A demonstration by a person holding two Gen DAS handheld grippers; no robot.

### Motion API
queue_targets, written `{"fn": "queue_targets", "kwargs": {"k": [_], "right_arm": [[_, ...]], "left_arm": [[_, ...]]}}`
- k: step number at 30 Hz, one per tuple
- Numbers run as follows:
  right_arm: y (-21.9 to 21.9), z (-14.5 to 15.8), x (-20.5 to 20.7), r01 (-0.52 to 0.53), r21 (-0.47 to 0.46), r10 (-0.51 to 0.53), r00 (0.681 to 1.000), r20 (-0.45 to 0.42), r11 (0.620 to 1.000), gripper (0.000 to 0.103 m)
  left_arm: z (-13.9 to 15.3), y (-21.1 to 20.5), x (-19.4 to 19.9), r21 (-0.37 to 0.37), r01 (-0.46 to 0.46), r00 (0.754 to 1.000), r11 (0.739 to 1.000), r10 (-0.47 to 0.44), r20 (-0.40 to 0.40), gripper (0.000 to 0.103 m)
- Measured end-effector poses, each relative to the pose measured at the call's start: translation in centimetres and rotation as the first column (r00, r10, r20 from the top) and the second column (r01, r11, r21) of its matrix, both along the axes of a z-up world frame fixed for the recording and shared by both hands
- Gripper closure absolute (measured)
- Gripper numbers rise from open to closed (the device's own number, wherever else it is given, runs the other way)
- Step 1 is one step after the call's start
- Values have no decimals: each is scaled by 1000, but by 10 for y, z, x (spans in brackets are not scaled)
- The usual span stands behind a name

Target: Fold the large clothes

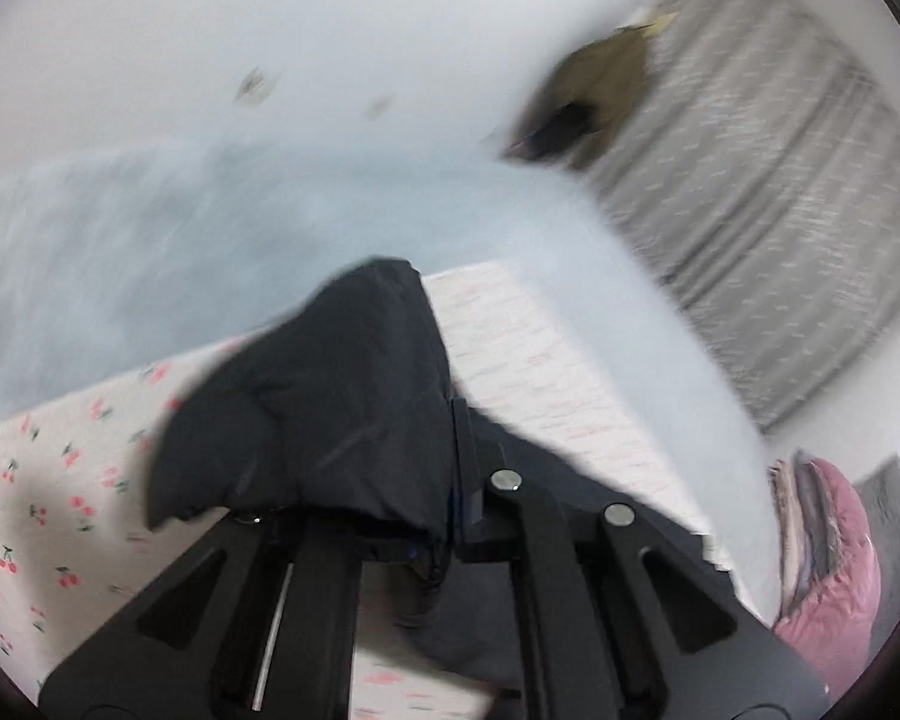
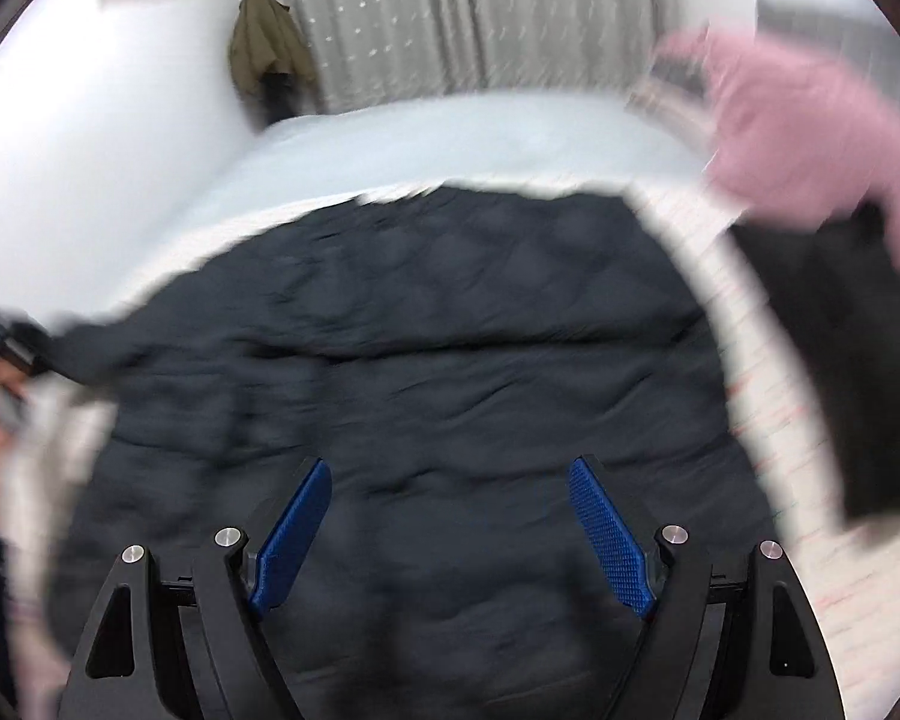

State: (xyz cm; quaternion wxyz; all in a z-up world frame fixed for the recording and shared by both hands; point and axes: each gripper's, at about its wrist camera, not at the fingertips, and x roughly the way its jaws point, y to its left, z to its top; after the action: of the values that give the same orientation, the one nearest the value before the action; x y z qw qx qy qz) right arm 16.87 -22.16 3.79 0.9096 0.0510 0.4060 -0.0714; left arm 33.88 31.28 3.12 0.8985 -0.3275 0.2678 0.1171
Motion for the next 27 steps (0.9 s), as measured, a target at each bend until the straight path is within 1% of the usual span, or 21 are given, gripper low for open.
{"fn": "queue_targets", "kwargs": {"k": [1,3,4,6,8,9,10,12,13,15,16,17,19,22,24,25,27], "right_arm": [[0,1,-1,12,-30,-12,1000,6,999,20],[-3,5,-5,36,-46,-34,999,30,998,20],[-5,7,-7,58,-63,-55,997,44,996,20],[-10,9,-9,89,-100,-83,995,58,991,20],[-15,11,-10,104,-111,-97,993,63,988,20],[-19,11,-11,109,-102,-103,993,63,989,20],[-24,10,-11,116,-87,-111,992,62,989,20],[-30,8,-9,128,-74,-125,991,53,989,20],[-34,7,-9,135,-69,-132,990,44,988,20],[-38,5,-8,139,-60,-137,990,30,989,20],[-41,4,-8,141,-54,-140,990,25,988,20],[-44,3,-7,148,-47,-147,989,19,988,20],[-55,-1,-5,168,-30,-169,986,-10,985,20],[-67,-10,-3,191,-11,-191,980,-49,982,20],[-76,-14,-3,207,7,-206,976,-63,978,20],[-81,-15,-3,212,20,-211,975,-68,977,20],[-92,-17,-5,227,61,-221,972,-82,972,20]], "left_arm": [[18,-17,-3,27,31,999,999,-32,34,96],[46,-50,-7,80,97,991,992,-104,90,96],[60,-70,-10,115,132,983,985,-144,111,96],[79,-102,-16,160,190,966,969,-214,145,96],[96,-142,-28,211,259,938,942,-298,176,96],[100,-159,-29,234,286,927,929,-330,179,96],[106,-183,-33,262,323,909,910,-375,181,96],[109,-215,-32,291,376,883,880,-436,176,96],[109,-238,-35,305,414,863,857,-477,167,96],[103,-265,-34,314,467,837,827,-528,147,96],[98,-286,-35,316,500,819,806,-559,130,96],[95,-296,-32,316,519,809,794,-576,119,96],[83,-325,-22,309,563,786,766,-613,88,96],[58,-367,-24,313,623,747,717,-664,35,95],[41,-387,-23,307,664,718,682,-696,-8,92],[30,-398,-24,297,691,698,659,-715,-38,90],[15,-412,-26,294,715,681,634,-728,-87,84]]}}
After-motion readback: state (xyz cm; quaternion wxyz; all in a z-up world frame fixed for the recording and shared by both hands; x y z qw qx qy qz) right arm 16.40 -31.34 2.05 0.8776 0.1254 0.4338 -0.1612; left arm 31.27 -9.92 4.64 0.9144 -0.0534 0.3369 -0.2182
